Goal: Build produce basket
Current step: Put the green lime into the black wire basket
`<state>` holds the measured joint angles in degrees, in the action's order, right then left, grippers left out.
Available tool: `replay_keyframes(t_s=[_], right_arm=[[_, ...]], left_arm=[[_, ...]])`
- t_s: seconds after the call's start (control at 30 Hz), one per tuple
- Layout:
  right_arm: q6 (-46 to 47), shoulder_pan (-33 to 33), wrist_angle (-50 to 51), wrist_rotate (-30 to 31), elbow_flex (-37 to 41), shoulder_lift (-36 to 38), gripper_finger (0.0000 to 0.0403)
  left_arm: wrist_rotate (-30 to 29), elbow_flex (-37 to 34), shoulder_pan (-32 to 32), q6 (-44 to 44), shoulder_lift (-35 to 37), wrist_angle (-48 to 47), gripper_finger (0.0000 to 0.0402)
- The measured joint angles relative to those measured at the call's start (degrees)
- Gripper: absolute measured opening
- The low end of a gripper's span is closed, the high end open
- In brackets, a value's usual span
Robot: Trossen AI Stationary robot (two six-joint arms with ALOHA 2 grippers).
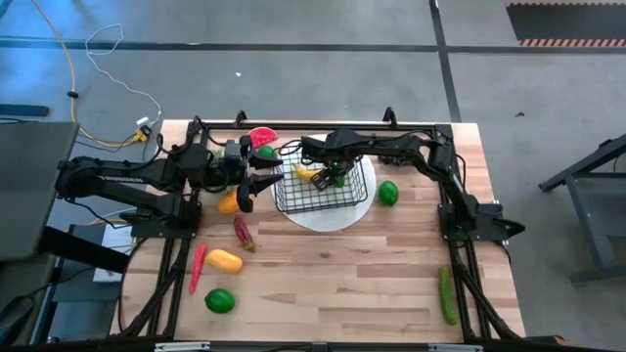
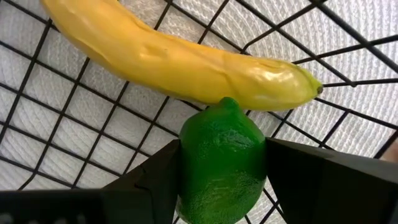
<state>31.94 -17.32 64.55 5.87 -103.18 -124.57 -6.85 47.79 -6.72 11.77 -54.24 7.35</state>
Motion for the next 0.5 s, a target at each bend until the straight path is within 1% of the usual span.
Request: replay_keyframes(t_s=[0.17, 0.23, 0.37, 0.5], right_arm=[[-0.46, 0.00, 0.51, 0.17, 0.00, 0.00, 0.0194], [-0.50, -0.04, 1.09, 0.65, 0.00, -0.01, 0.0209], [-1.75, -0.04, 2.31, 1.51, 0.00, -0.02, 0.0251], [-2.82, -0.04, 2.65, 3.81, 0.00, -0.02, 0.0284]], left_arm=[[0.00, 0.00, 0.00, -0.02, 0.00, 0.00, 0.0184], [0.01, 0.00, 0.00, -0.02, 0.00, 0.00, 0.0184], [0.02, 0.00, 0.00, -0.01, 0.00, 0.00, 0.0184], [0.04, 0.00, 0.00, -0.01, 0.00, 0.00, 0.0184]])
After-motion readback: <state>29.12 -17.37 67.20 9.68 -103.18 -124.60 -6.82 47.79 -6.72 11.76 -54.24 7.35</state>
